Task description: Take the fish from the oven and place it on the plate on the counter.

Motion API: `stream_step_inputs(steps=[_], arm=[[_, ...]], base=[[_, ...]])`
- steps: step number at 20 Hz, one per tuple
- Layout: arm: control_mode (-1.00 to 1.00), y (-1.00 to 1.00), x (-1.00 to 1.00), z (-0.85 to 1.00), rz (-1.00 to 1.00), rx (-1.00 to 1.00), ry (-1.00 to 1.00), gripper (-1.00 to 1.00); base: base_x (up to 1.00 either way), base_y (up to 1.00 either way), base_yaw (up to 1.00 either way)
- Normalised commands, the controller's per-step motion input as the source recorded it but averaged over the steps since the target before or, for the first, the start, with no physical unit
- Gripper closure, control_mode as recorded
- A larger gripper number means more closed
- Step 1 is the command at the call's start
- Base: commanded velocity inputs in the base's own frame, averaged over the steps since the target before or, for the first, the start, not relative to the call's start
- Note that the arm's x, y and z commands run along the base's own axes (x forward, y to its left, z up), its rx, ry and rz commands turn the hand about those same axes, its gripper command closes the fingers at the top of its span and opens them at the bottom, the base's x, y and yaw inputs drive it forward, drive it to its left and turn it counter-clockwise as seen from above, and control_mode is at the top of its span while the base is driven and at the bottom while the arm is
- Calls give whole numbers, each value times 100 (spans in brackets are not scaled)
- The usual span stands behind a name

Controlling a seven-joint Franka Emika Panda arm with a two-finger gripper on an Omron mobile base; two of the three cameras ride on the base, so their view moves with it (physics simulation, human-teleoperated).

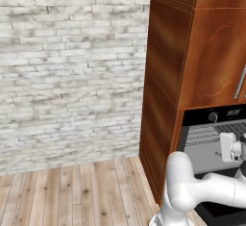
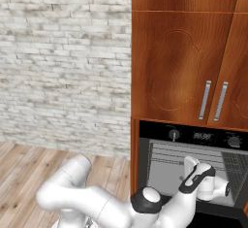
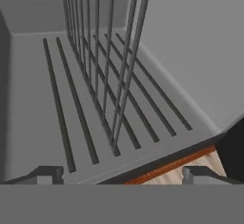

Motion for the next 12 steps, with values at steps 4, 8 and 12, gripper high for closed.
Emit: stream_step_inputs(steps=[4,8,12], arm=[[-100,-1,5,-64,-2,2,-12,-100],[-100,0,10,-35,-8,0,-16,-100],[-100,0,10,-21,-13,0,-18,-100]], base=[[0,0,0],[0,0,0],[0,0,0]])
